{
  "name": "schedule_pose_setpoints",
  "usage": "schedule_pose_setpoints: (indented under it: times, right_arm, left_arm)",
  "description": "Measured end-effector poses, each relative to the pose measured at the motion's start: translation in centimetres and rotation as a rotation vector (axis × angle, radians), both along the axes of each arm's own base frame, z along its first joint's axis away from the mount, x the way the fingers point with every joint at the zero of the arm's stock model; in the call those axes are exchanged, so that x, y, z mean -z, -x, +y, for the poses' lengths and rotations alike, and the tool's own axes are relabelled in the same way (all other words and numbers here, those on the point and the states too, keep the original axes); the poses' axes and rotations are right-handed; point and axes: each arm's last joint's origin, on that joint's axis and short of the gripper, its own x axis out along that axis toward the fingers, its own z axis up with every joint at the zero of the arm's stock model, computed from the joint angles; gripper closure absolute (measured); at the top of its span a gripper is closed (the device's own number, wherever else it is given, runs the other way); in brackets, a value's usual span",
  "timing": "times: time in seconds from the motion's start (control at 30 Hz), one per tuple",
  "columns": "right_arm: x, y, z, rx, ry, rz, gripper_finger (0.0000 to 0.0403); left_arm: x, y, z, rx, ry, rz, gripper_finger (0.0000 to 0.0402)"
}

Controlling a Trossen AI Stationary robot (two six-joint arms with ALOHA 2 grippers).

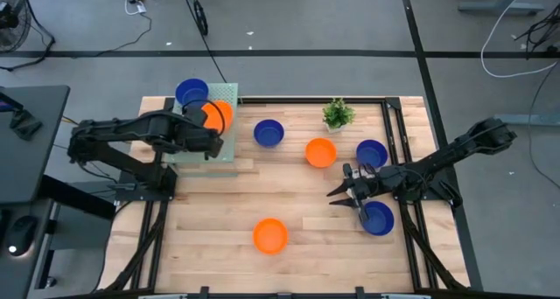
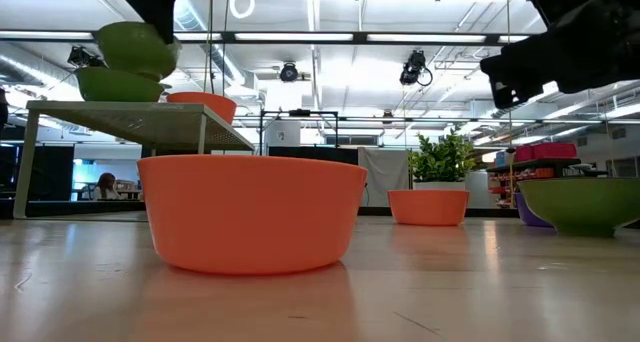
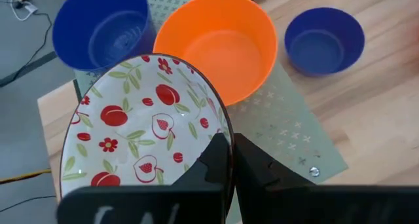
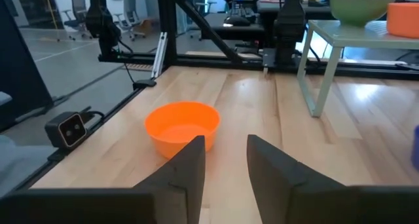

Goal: Pick & Place Mini bowls
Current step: Stack the white bowl on the white bowl on the shelf

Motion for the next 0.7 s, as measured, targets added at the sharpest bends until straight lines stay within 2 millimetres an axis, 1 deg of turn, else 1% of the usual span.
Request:
schedule_pose_setpoints:
  times: [0.17,0.33,0.53,0.7]
  right_arm:
    - [-0.01,-0.04,-0.11,0.009,0.000,-0.001,0.0289]
    - [0.03,-0.03,-0.11,0.009,0.001,0.003,0.0289]
    - [0.04,-0.03,-0.11,0.009,0.002,0.004,0.0289]
    - [0.06,-0.03,-0.11,0.008,0.003,0.005,0.0289]
  left_arm:
    - [0.28,-0.04,0.16,0.014,0.010,0.027,0.0391]
    - [0.34,-0.05,0.10,0.073,0.028,0.067,0.0391]
    - [0.33,-0.07,0.08,0.142,0.008,0.117,0.0391]
    - [0.58,-0.47,0.07,0.201,-0.002,0.173,0.0391]
